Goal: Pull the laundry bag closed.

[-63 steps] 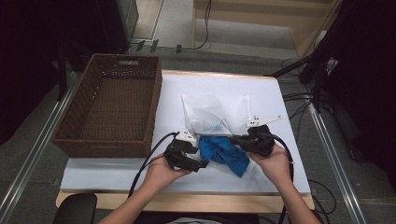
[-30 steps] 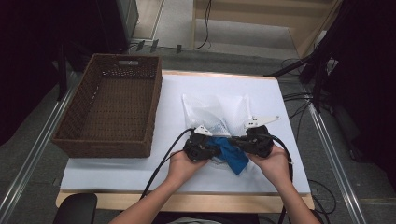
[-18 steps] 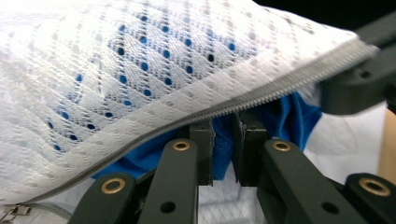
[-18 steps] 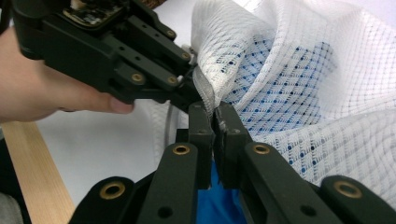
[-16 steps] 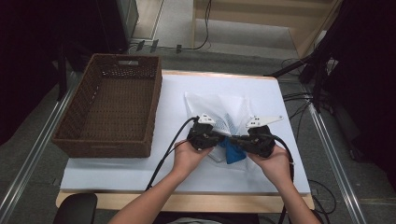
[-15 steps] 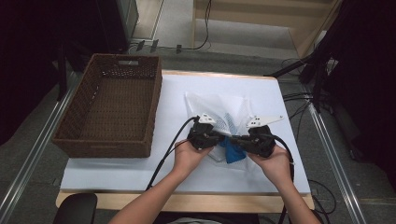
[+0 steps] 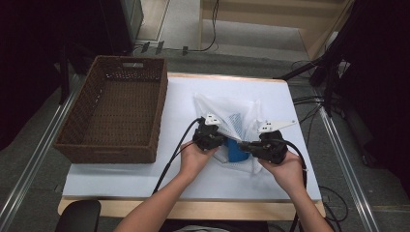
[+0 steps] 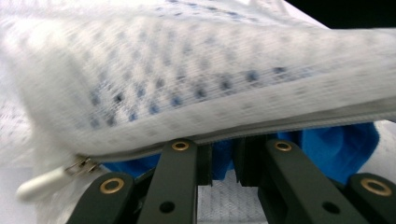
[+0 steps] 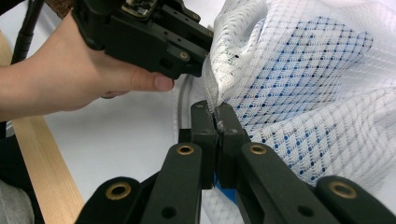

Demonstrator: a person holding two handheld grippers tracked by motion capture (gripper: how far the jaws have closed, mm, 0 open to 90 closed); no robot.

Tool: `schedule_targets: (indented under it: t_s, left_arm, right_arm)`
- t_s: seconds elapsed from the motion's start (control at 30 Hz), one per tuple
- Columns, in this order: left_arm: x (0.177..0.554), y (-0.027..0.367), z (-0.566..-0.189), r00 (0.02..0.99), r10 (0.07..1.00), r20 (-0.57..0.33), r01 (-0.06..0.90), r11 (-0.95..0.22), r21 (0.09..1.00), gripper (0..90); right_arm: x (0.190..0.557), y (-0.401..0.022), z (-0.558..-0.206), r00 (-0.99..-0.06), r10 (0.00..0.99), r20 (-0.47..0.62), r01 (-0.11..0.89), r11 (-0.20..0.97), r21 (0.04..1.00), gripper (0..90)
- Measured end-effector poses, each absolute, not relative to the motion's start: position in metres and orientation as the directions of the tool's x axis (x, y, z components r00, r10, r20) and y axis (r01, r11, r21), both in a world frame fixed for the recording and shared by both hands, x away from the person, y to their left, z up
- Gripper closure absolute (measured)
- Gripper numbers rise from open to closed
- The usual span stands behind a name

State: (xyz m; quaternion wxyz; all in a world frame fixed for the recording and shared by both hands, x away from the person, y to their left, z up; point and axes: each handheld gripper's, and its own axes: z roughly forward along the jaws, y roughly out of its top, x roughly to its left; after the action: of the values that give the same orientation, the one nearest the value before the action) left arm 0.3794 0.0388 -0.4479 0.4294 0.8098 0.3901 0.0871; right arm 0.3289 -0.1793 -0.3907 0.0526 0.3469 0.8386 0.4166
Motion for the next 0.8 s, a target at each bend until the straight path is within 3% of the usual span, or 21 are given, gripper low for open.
schedule_targets:
  t_s: [0.27, 0.4, 0.67, 0.8]
  left_arm:
    - [0.379, 0.041, -0.448, 0.722, 0.651, -0.236, 0.576, -0.375, 0.727, 73.6]
    - [0.373, 0.047, -0.44, 0.743, 0.634, -0.215, 0.564, -0.419, 0.712, 67.4]
    - [0.357, 0.063, -0.424, 0.774, 0.588, -0.235, 0.545, -0.43, 0.72, 43.6]
    - [0.347, 0.068, -0.421, 0.783, 0.572, -0.244, 0.544, -0.44, 0.714, 39.3]
  right_arm:
    - [0.334, -0.181, -0.397, -0.737, 0.648, 0.191, 0.555, 0.42, 0.719, 89.8]
    - [0.335, -0.183, -0.397, -0.732, 0.655, 0.19, 0.556, 0.412, 0.722, 89.7]
    - [0.336, -0.183, -0.397, -0.727, 0.661, 0.188, 0.558, 0.407, 0.723, 89.7]
    - [0.336, -0.183, -0.397, -0.725, 0.662, 0.188, 0.558, 0.406, 0.723, 89.7]
